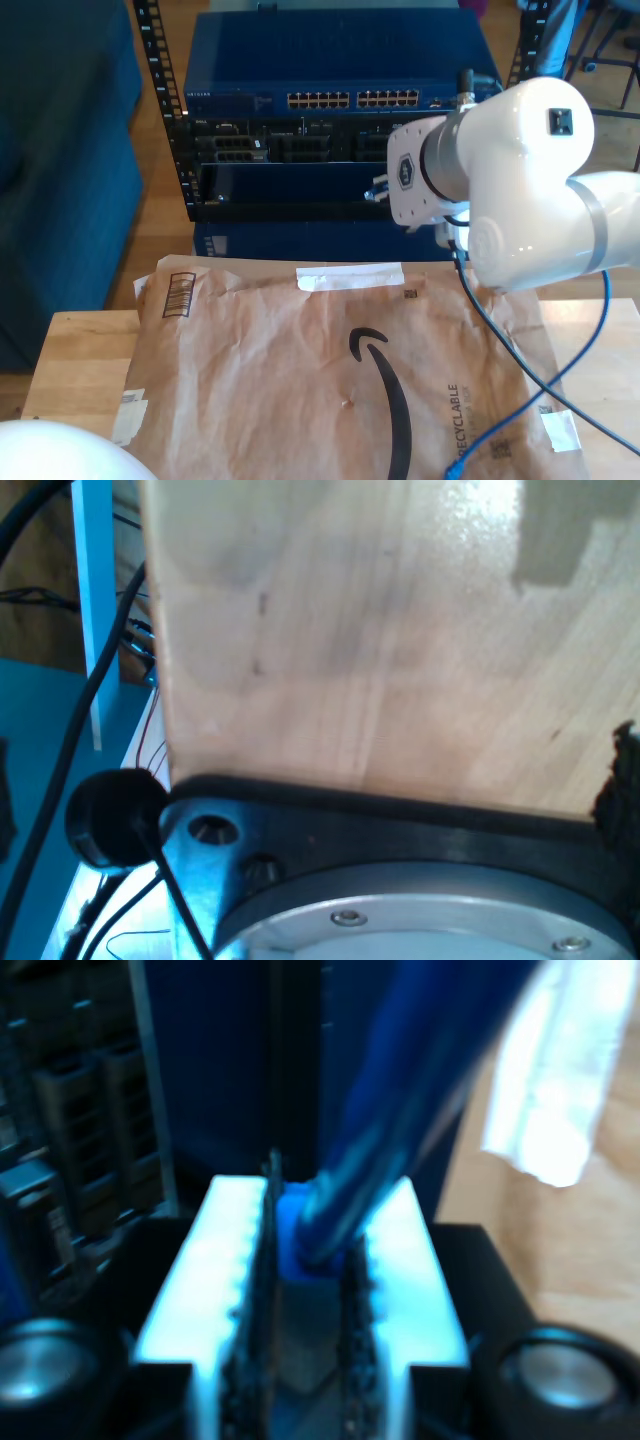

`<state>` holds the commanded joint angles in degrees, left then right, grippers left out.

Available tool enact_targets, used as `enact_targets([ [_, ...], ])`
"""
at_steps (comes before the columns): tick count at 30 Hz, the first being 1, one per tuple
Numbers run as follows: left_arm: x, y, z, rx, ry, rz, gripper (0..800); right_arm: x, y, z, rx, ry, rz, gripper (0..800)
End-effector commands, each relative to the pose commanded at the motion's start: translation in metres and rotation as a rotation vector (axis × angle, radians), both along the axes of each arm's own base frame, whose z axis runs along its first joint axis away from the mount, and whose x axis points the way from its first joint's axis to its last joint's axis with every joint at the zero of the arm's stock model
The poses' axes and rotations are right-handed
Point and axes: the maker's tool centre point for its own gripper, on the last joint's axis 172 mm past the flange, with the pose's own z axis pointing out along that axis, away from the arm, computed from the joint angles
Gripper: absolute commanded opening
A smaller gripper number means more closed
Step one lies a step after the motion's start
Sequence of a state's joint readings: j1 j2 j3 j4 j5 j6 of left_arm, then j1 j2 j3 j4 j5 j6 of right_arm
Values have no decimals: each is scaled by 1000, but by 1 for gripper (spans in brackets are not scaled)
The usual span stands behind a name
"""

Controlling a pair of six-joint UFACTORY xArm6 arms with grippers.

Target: Grab the cable and plug it in

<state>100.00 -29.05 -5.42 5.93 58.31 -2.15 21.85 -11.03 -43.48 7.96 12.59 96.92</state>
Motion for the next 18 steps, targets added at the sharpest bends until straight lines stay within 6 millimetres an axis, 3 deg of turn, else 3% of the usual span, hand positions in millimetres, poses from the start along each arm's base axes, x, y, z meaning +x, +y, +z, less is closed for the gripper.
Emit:
enact_targets([
  [6, 0, 0, 0, 0, 0, 0, 800, -14, 19, -9, -23, -21, 59, 0],
  [9, 0, 0, 0, 2, 0, 0, 800, -15, 32, 0, -74, -87, 129, 1],
  [18, 0, 0, 0, 2, 0, 0, 800, -18, 34, 2, -81, -99, 140, 1],
])
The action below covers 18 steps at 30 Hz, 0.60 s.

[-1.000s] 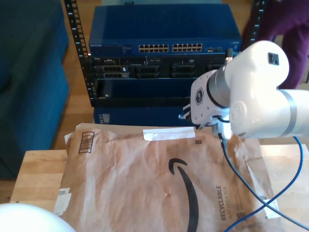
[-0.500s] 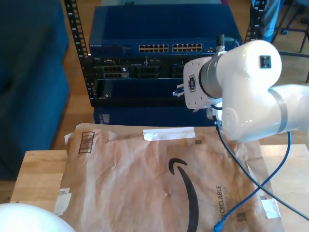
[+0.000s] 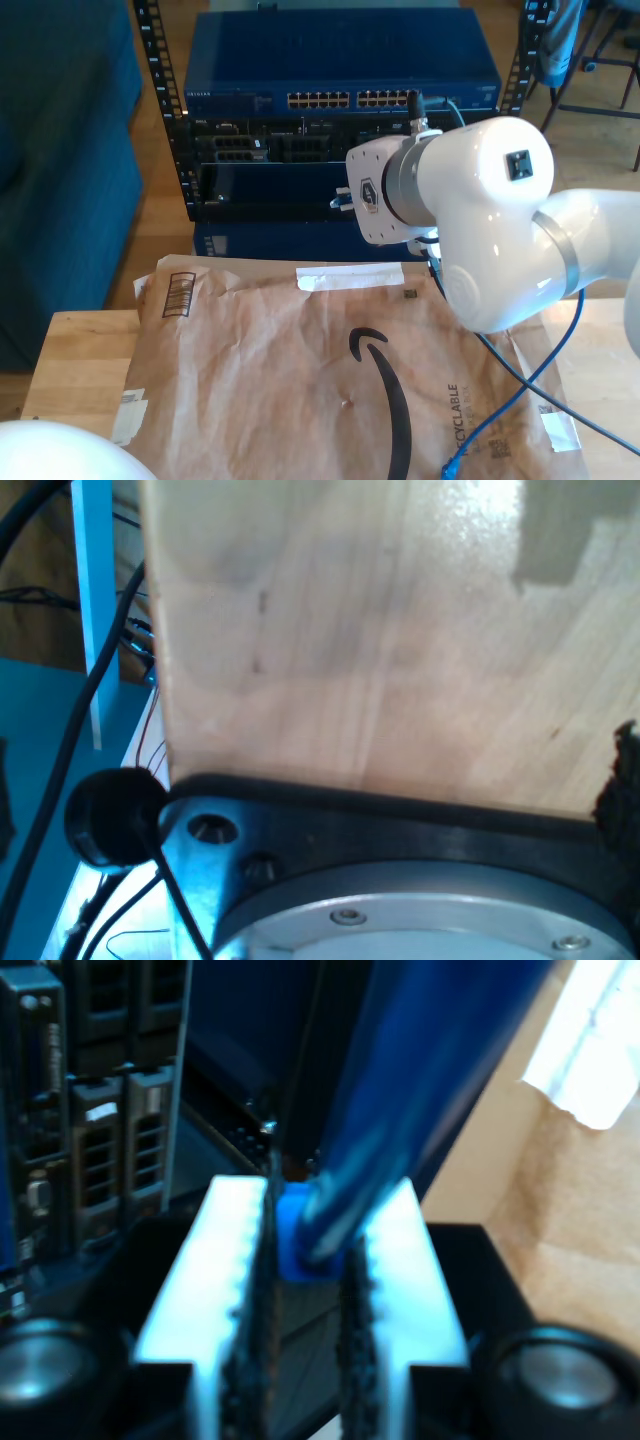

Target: Grab the cable and plug it in

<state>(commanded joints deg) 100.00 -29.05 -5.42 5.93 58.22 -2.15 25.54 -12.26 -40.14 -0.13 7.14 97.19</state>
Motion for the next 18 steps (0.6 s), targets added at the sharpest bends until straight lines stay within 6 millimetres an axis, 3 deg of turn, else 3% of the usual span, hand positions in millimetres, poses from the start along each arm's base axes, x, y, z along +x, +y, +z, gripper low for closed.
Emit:
enact_targets([
  [6, 0, 0, 0, -2, 0, 0, 800, 13, 7, 22, 83, -168, 0, 0],
  [9, 0, 0, 0, 0, 0, 0, 800, 8, 2, 17, 107, -204, -9, 1],
  [14, 0, 0, 0, -2, 0, 0, 800, 7, 0, 43, 168, -341, -11, 0],
  [18, 0, 0, 0, 0, 0, 0, 800, 0, -8, 39, 182, -381, -15, 0],
])
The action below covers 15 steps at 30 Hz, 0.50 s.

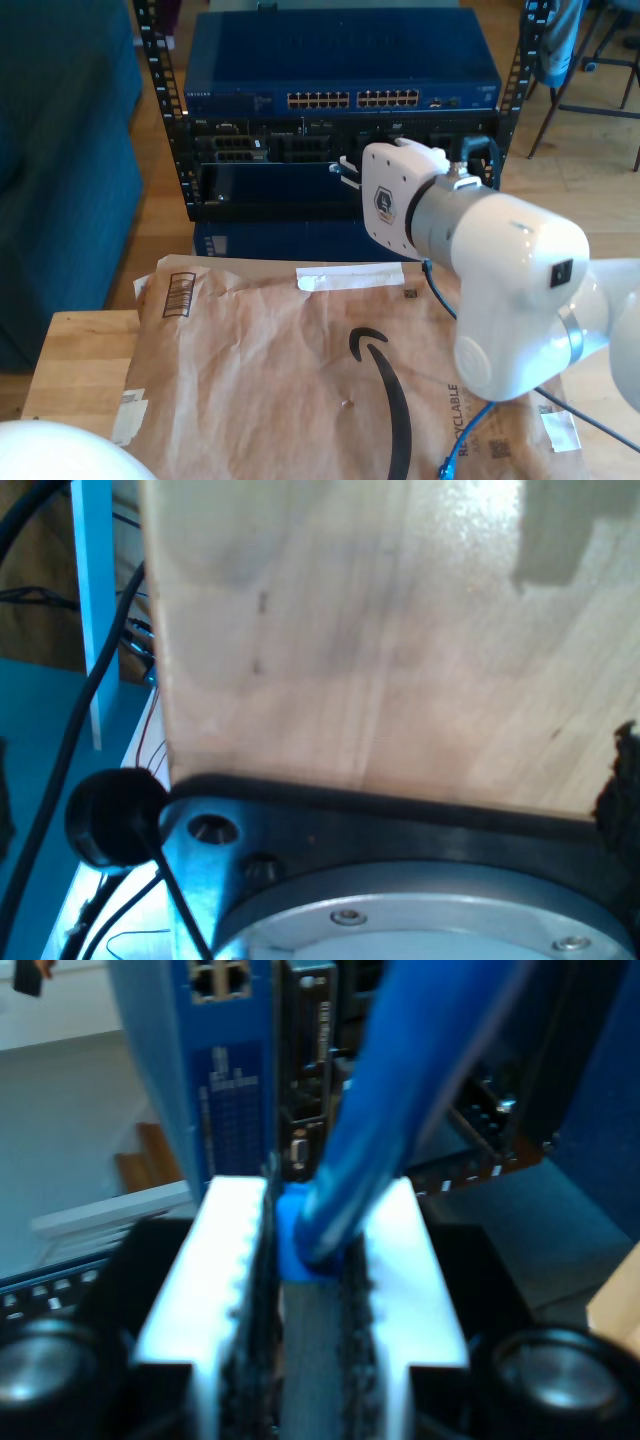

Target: Grab the cable and plug it in

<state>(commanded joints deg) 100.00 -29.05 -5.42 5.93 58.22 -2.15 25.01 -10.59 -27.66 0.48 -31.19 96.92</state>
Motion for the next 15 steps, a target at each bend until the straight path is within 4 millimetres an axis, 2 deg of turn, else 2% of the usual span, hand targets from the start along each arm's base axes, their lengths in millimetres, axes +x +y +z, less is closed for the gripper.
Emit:
enact_targets([
  [6, 0, 0, 0, 0, 0, 0, 800, -10, -6, 9, 37, -81, -2, 0],
  [8, 0, 0, 0, 0, 0, 0, 800, -10, -7, 13, 51, -113, -4, 0],
  [11, 0, 0, 0, 0, 0, 0, 800, -8, -8, 6, 48, -108, -7, 0],
  [15, 0, 0, 0, -2, 0, 0, 800, -5, -12, 18, 71, -160, -17, 0],
])
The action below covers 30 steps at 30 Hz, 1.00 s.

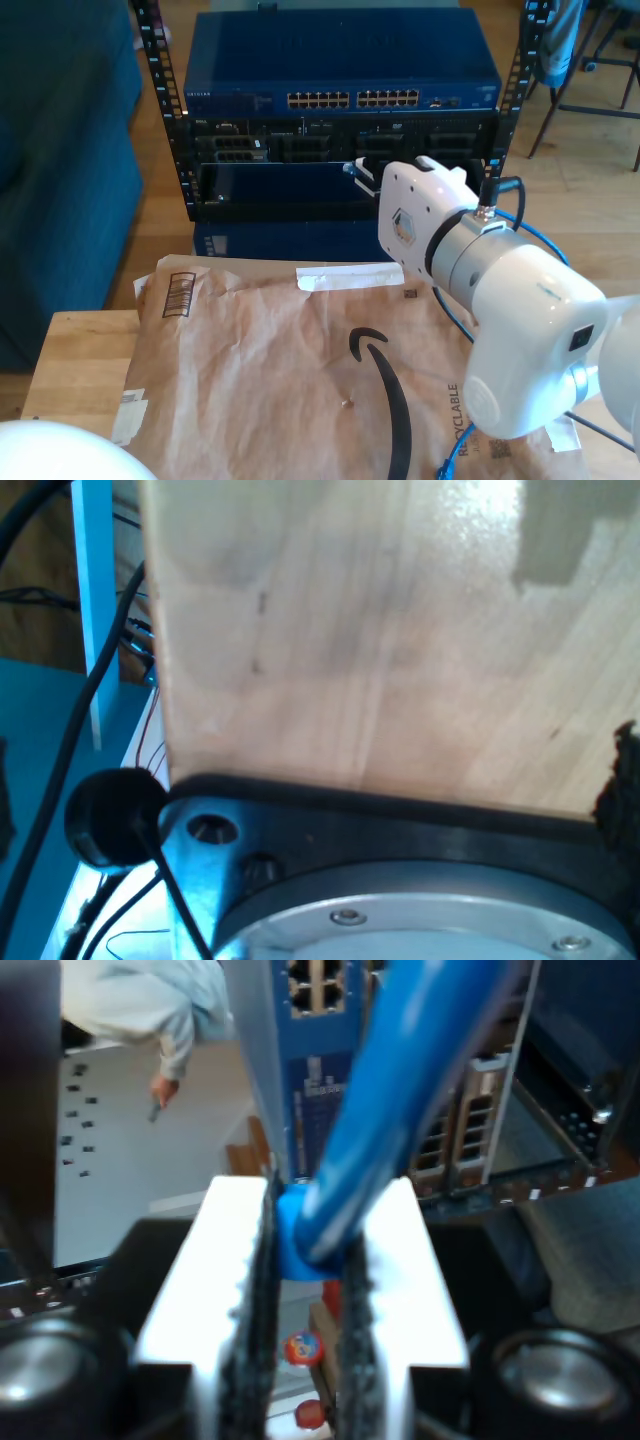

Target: Grab the cable and plug it in

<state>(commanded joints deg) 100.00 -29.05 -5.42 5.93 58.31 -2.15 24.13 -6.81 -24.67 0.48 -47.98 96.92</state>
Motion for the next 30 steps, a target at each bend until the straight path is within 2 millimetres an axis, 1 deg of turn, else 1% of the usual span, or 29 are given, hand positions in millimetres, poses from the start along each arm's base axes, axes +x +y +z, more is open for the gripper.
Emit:
enact_targets([
  [1, 0, 0, 0, 2, 0, 0, 800, 2, -2, -3, 1, -3, -5, 0],
  [3, 0, 0, 0, 2, 0, 0, 800, 4, 0, 4, 12, -28, -3, 0],
  [7, 0, 0, 0, 2, 0, 0, 800, 19, 2, 8, 34, -89, -13, 0],
  [9, 0, 0, 0, 2, 0, 0, 800, 29, -8, 10, 27, -122, -55, 0],
  [10, 0, 0, 0, 0, 0, 0, 800, 36, -16, 9, 10, -133, -89, 0],
  [11, 0, 0, 0, 0, 0, 0, 800, 44, -25, 13, 1, -154, -127, 0],
  [12, 0, 0, 0, 0, 0, 0, 800, 50, -29, 15, 1, -177, -152, 0],
  [14, 0, 0, 0, 0, 0, 0, 800, 56, -30, 21, 1, -229, -170, 0],
  [15, 0, 0, 0, 0, 0, 0, 800, 57, -32, 22, -2, -248, -178, 0],
  [17, 0, 0, 0, 0, 0, 0, 800, 59, -43, 25, 2, -289, -226, 0],
  [18, 0, 0, 0, 0, 0, 0, 800, 59, -46, 26, -3, -311, -241, 0],
  [20, 0, 0, 0, 0, 0, 0, 800, 58, -46, 23, -11, -329, -256, 0],
  [22, 0, 0, 0, 0, 0, 0, 800, 59, -48, 26, 2, -342, -281, 0],
  [24, 0, 0, 0, 0, 0, 0, 800, 60, -47, 24, 1, -338, -301, 0],
  [26, 0, 0, 0, 0, 0, 0, 800, 62, -55, 21, -16, -334, -341, 0],
  [28, 0, 0, 0, 0, 0, 0, 800, 67, -60, 15, -15, -324, -374, 0],
  [30, 0, 0, 0, 0, 0, 0, 800, 66, -66, 13, -5, -313, -411, 0],
])
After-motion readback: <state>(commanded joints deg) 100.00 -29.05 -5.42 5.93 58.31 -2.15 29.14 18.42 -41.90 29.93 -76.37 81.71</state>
